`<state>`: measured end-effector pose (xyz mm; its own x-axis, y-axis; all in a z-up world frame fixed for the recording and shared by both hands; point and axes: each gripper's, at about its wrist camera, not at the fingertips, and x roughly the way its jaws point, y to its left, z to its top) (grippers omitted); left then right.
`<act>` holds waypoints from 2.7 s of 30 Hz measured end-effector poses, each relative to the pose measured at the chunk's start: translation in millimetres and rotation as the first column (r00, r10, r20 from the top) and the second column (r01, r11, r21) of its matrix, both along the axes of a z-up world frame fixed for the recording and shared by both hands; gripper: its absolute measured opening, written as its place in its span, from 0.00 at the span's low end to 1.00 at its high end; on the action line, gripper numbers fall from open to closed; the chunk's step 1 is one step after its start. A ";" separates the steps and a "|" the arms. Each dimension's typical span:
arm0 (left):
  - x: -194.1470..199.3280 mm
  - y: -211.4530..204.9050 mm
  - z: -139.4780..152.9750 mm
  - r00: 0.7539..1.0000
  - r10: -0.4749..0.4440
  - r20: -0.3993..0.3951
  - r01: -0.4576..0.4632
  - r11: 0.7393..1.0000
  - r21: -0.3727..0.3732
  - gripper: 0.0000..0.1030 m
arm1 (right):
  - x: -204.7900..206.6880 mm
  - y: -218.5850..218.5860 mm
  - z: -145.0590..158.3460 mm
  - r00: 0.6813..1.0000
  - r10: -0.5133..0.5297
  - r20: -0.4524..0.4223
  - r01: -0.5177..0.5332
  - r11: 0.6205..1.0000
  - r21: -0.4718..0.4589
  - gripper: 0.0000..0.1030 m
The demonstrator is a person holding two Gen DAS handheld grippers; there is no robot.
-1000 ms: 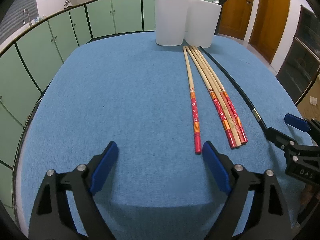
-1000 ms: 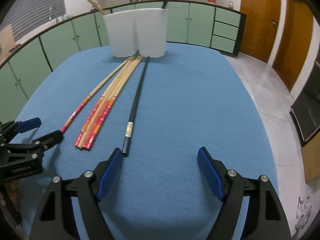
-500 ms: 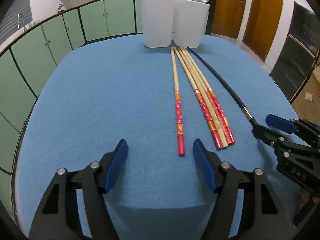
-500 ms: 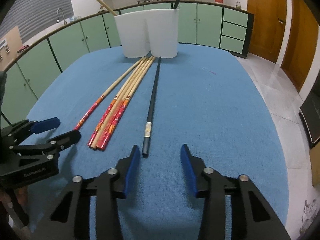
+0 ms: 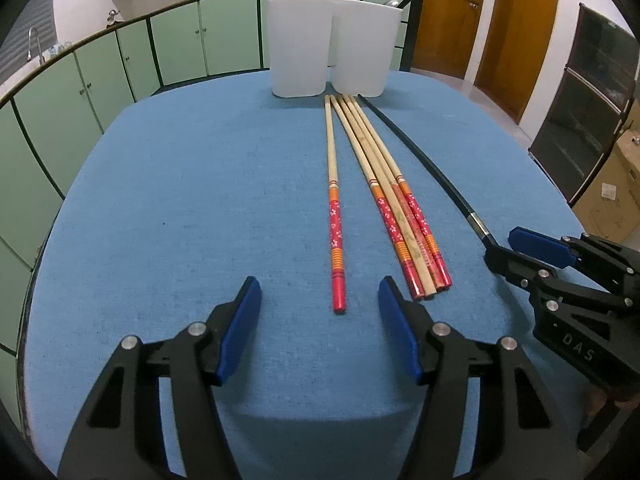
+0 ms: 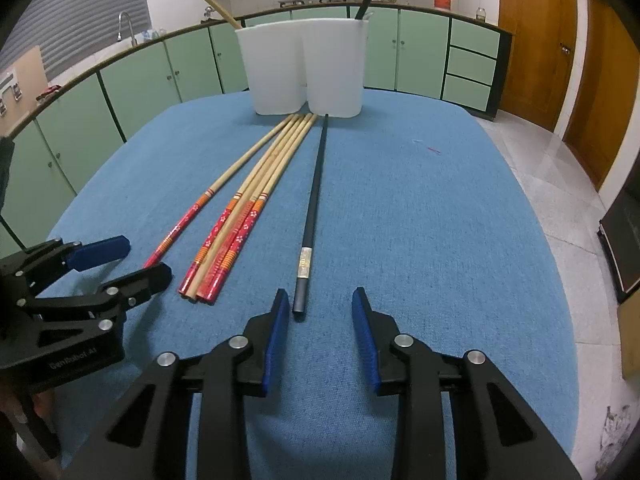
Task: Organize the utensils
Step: 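Grasp a red-patterned chopstick with the left tool while the right grasps the black chopstick, then lift both chopsticks, insert them upright into the white holder, and open both tools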
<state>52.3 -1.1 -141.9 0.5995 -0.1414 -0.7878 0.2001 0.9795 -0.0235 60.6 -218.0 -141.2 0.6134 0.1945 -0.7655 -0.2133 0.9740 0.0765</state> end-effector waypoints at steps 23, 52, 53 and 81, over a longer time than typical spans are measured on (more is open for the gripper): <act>-10.2 11.7 65.9 0.989 0.009 0.147 -0.002 0.999 -0.044 0.05 | -5.5 -24.2 49.9 0.995 -0.001 0.096 -0.004 0.999 0.054 0.06; 13.3 10.9 184.7 0.922 0.007 0.388 0.039 0.993 -0.111 0.05 | 25.2 -49.7 188.0 0.957 0.088 0.276 -0.133 0.980 0.147 0.06; 13.6 10.9 187.3 0.920 0.006 0.391 0.041 0.993 -0.111 0.05 | 26.9 -48.9 189.7 0.956 0.092 0.277 -0.136 0.980 0.145 0.06; 62.1 9.5 269.6 0.833 0.012 0.553 0.077 0.988 -0.137 0.05 | 82.8 -35.4 296.8 0.876 0.202 0.437 -0.276 0.955 0.111 0.06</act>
<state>114.5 8.5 127.7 0.9202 -0.2559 -0.2961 0.2550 0.9660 -0.0425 143.4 -253.4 155.6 0.7863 0.4766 -0.3931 -0.4857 0.8701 0.0834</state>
